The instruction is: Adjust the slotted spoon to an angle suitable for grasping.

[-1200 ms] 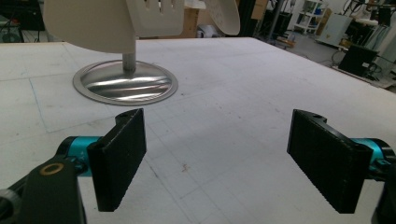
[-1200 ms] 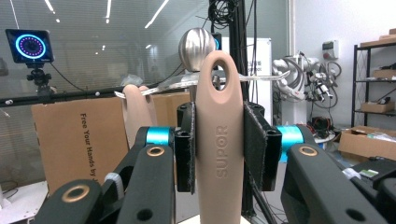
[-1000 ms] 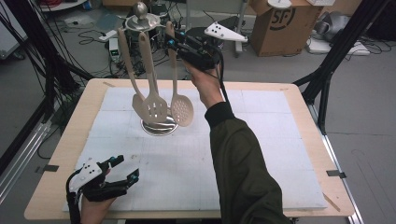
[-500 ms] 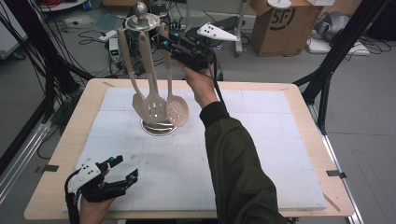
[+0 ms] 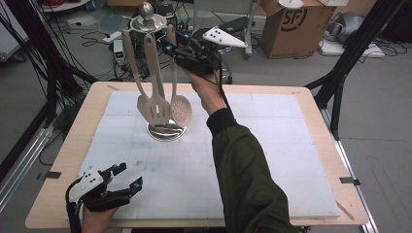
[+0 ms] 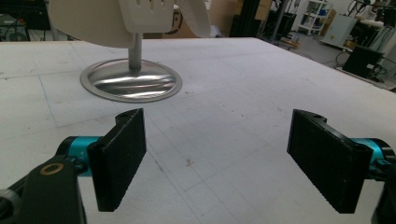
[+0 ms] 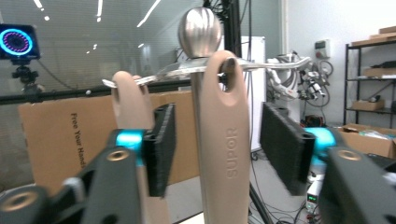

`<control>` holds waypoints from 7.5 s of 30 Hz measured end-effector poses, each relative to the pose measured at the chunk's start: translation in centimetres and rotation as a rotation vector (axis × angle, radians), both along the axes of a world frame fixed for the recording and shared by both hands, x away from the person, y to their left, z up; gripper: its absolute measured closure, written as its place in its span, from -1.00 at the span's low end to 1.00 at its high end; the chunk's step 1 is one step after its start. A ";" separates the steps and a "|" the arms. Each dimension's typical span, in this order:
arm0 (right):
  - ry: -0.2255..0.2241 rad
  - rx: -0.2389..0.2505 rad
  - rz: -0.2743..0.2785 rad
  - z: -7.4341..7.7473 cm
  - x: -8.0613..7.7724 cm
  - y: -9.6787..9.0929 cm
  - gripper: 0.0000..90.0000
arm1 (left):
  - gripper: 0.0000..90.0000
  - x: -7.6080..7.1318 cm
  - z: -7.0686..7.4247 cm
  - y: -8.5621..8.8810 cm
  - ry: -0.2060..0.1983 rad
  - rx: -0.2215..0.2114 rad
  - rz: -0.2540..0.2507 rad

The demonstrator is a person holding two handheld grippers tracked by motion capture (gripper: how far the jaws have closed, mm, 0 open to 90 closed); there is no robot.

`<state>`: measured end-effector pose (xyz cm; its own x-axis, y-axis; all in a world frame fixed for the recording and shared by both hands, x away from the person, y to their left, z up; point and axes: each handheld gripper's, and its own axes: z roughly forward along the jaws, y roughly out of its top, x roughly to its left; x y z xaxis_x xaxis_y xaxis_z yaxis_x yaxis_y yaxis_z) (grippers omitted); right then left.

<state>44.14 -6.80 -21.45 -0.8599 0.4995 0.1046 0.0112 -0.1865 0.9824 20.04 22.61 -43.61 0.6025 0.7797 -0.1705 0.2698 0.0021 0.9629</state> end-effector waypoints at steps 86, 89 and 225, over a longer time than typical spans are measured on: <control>0.087 -0.100 -0.069 -7.4 -8.0 -10.4 -0.51 | -0.55 1.4 0.2 -2.6 -0.008 0.015 -0.077; 0.102 -0.098 -0.069 -7.8 -8.2 -10.8 -0.51 | -0.55 1.4 0.2 -2.7 -0.008 0.018 -0.082; 0.341 -0.228 -0.296 -21.2 -19.3 -22.9 -0.50 | -0.56 3.4 0.0 -4.5 -0.011 0.019 -0.109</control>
<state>24.80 -29.74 -42.63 -0.6141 0.7594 0.2151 0.3179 -0.0115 0.9481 23.45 18.10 -43.62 0.6858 0.7124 -0.1489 0.2567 -0.0453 0.9654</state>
